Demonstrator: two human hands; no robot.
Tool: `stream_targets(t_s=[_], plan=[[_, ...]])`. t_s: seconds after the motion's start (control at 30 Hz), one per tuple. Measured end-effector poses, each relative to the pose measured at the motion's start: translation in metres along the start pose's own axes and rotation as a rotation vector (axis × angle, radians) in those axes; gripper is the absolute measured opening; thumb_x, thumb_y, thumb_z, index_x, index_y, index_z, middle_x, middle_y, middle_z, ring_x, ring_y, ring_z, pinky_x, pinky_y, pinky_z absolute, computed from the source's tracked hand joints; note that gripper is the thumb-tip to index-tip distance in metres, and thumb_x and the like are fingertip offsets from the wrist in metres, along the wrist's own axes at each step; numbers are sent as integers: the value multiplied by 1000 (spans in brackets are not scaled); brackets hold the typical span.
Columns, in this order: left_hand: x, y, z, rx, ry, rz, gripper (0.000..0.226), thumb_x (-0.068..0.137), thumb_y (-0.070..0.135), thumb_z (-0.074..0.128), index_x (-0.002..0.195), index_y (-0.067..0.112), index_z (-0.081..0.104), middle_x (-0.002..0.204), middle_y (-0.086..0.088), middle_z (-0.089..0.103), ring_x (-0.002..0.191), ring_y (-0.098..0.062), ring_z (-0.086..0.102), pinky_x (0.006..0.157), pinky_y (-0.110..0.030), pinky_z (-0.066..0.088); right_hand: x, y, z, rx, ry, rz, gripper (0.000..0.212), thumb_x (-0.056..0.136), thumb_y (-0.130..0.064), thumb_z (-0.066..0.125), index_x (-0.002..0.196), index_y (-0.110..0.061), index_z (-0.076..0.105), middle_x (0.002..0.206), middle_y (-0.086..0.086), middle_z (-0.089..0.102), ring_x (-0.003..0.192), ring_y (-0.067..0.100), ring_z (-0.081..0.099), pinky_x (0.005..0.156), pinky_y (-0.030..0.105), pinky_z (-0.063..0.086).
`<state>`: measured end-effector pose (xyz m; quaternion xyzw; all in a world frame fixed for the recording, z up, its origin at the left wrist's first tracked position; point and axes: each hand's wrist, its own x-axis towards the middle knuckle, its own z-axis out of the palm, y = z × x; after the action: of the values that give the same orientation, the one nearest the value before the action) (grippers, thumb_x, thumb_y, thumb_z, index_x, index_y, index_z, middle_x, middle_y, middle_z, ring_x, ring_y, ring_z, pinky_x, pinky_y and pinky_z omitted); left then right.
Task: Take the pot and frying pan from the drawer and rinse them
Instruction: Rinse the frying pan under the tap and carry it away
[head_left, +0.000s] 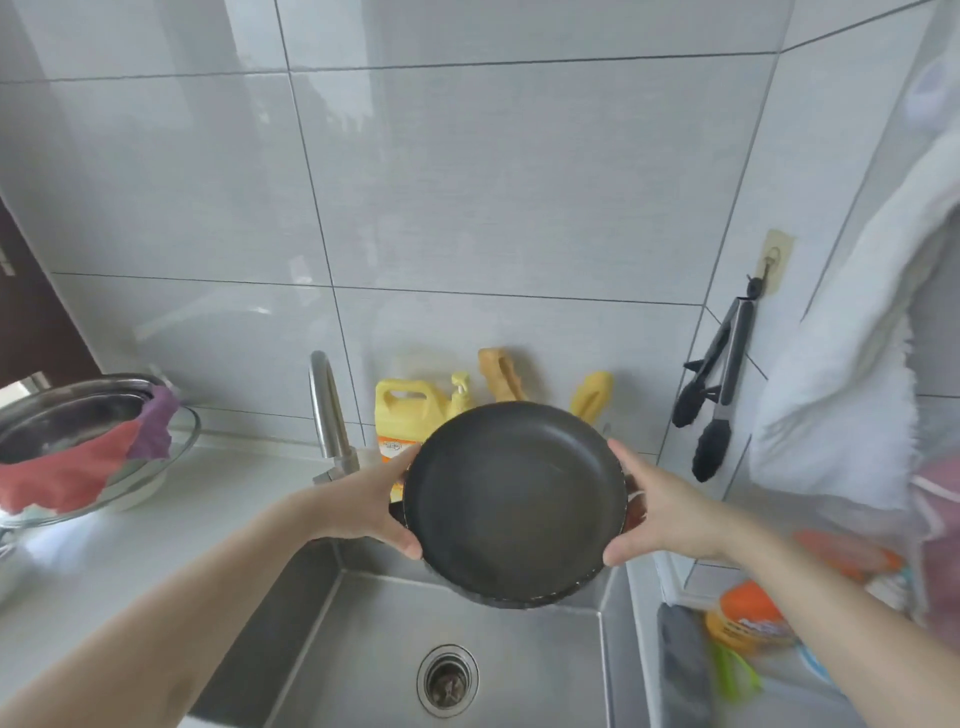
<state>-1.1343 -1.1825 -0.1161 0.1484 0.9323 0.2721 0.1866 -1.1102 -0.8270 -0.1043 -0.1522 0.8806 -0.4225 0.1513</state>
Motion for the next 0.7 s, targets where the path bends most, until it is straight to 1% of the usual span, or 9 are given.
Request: stream_targets(t_s=[0.07, 0.17, 0.23, 0.3, 0.37, 0.47, 0.53, 0.63, 0.7], plan=[[4, -8, -5, 33, -141, -15, 109, 73, 25, 85, 151, 41, 10, 122, 36, 42, 98, 22, 42, 83, -5, 33, -2, 4, 10, 65, -40, 46, 104, 64, -3, 87, 138, -49, 31, 102, 0, 70, 81, 11, 70, 79, 27, 56], [12, -16, -12, 54, -263, -7, 117, 62, 43, 89, 152, 40, 14, 141, 21, 43, 118, 3, 45, 103, -23, 32, -6, 7, 27, 114, -40, 96, 97, 65, -3, 87, 136, -46, 36, 100, -6, 71, 87, 9, 69, 85, 28, 55], [18, -19, -16, 75, -296, 17, 111, 67, 38, 87, 151, 42, 14, 144, 20, 41, 128, -4, 40, 111, -29, 29, -10, 6, 35, 137, -14, 140, 97, 65, -5, 87, 136, -46, 36, 96, -11, 71, 85, 5, 69, 81, 22, 54], [25, -19, -18, 95, -317, 46, 105, 73, 30, 85, 149, 44, 14, 138, 26, 41, 126, -3, 39, 107, -26, 29, -17, 1, 41, 156, 6, 176, 97, 68, -5, 86, 136, -48, 32, 93, -14, 70, 85, 1, 69, 77, 15, 51], [31, -19, -20, 125, -335, 61, 104, 73, 32, 85, 148, 45, 14, 131, 31, 40, 120, 0, 41, 105, -24, 29, -24, -1, 45, 161, 41, 202, 100, 67, -7, 86, 139, -50, 29, 94, -17, 70, 89, 3, 69, 82, 18, 52], [40, -14, -19, 208, -320, 44, 125, 48, 66, 85, 147, 52, 11, 146, 22, 36, 131, -9, 39, 114, -32, 29, -43, -4, 49, 176, 113, 251, 104, 64, -13, 89, 141, -49, 29, 101, -14, 69, 96, 7, 68, 97, 31, 51], [52, -13, -15, 254, -298, 74, 136, 33, 78, 81, 147, 58, 9, 154, 16, 32, 137, -13, 38, 115, -37, 31, -61, -1, 51, 197, 169, 287, 102, 64, -13, 89, 137, -49, 29, 103, -11, 68, 95, 9, 68, 95, 30, 52], [68, 11, -3, 293, -338, 167, 133, 35, 76, 85, 146, 58, 13, 153, 17, 34, 132, -11, 43, 113, -35, 34, -100, 5, 53, 215, 250, 312, 98, 59, -19, 90, 137, -42, 36, 102, -6, 70, 89, 10, 70, 91, 34, 55], [69, 44, 8, 303, -372, 245, 132, 38, 72, 86, 148, 55, 13, 151, 16, 37, 122, -7, 47, 108, -29, 36, -133, 9, 53, 243, 318, 315, 98, 61, -12, 89, 139, -42, 37, 99, -6, 70, 84, 6, 69, 87, 32, 56]])
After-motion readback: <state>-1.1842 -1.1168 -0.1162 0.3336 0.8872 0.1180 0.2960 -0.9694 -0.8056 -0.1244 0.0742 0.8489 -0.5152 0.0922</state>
